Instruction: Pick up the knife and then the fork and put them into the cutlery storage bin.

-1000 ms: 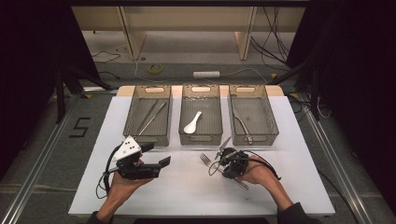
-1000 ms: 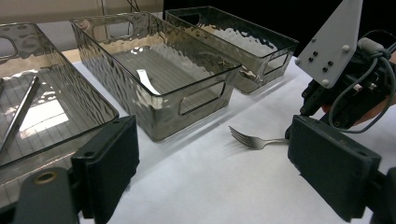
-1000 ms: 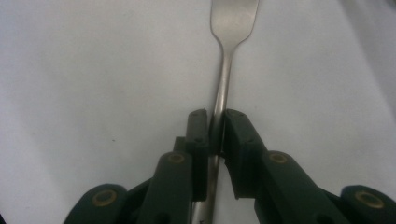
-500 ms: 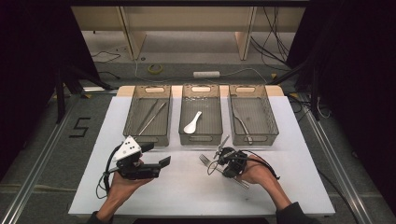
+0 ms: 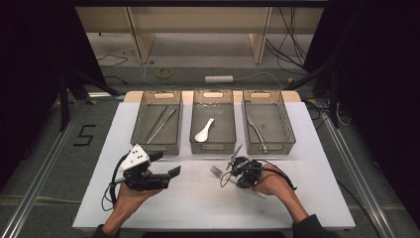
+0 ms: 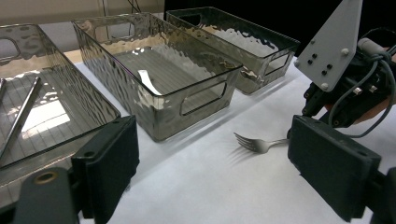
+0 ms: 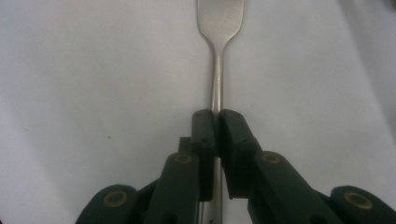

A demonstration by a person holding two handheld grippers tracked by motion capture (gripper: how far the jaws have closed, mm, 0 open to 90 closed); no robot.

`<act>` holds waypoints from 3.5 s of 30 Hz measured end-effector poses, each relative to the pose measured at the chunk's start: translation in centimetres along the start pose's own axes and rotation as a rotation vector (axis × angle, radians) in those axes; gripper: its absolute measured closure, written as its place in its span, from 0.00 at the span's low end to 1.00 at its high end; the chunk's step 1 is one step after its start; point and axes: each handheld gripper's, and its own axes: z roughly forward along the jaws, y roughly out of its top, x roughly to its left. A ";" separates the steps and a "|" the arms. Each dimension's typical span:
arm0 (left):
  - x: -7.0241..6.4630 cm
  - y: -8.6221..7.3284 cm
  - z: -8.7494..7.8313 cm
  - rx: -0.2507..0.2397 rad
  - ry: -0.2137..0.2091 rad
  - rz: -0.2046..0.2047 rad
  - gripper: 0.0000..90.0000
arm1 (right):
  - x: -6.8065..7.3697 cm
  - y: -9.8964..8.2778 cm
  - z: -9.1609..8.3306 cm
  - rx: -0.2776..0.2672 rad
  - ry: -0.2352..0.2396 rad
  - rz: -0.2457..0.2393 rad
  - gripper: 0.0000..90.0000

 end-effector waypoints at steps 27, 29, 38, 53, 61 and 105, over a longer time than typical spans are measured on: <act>0.0 0.0 0.0 -0.003 0.002 -0.004 0.18 | -3.2 -2.6 -5.7 -0.225 -0.004 0.123 0.94; 0.0 0.0 0.0 -0.004 0.002 -0.003 0.18 | -3.6 -2.8 -6.3 -0.250 -0.001 0.143 0.94; 0.0 0.0 0.0 -0.006 0.007 -0.004 0.18 | -6.1 -3.7 -8.7 -0.349 -0.018 0.216 0.94; 0.0 0.0 0.0 -0.007 0.004 -0.004 0.18 | -11.9 -2.7 -11.5 -0.440 -0.075 0.352 0.94; 0.0 0.0 0.0 -0.006 0.004 -0.003 0.18 | -14.6 -2.2 -11.6 -0.454 -0.111 0.442 0.94; -0.1 0.0 -0.1 -0.010 0.003 0.001 0.18 | -17.3 -2.6 -5.0 -0.430 -0.185 0.623 0.94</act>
